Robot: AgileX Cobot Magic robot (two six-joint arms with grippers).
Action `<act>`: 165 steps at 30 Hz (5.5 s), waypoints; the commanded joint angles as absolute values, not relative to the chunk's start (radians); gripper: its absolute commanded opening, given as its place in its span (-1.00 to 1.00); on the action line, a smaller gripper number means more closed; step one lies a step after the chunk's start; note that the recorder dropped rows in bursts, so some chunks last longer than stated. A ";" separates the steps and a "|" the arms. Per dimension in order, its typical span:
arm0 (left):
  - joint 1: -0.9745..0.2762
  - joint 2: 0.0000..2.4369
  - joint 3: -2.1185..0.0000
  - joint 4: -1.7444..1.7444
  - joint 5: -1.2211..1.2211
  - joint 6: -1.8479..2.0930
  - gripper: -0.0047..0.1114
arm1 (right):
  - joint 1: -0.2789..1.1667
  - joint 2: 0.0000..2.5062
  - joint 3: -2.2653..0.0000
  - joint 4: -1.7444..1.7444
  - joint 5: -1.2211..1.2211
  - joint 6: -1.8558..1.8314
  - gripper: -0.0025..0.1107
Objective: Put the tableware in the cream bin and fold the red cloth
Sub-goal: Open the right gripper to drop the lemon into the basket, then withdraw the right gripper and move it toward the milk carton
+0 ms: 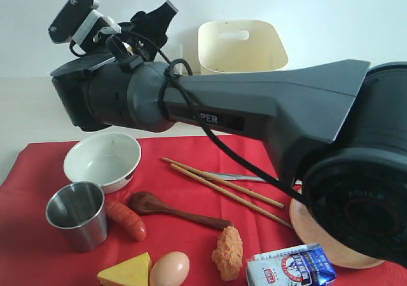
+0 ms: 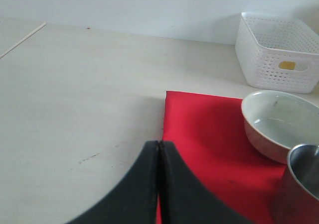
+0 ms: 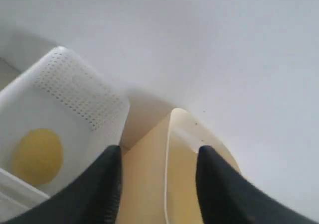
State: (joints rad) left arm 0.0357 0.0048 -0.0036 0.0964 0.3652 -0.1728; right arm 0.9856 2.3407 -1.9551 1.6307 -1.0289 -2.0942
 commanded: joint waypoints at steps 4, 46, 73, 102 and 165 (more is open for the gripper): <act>0.038 0.000 0.000 0.095 0.355 -0.173 -0.90 | 0.987 2.334 -1.962 1.662 -1.074 -2.108 -0.96; 0.038 0.000 0.000 0.095 0.355 -0.173 -0.90 | 0.844 2.291 -1.962 1.312 0.503 -0.807 -0.96; 0.038 0.000 0.000 0.095 0.355 -0.173 -0.90 | 0.825 2.138 -1.961 -0.035 0.959 0.091 -0.96; 0.038 0.000 0.000 0.095 0.355 -0.173 -0.90 | 0.825 1.679 -1.364 -0.115 0.792 0.059 -0.96; 0.038 0.000 0.000 0.095 0.355 -0.173 -0.90 | 0.825 1.178 -0.954 -0.147 0.931 -0.179 -0.96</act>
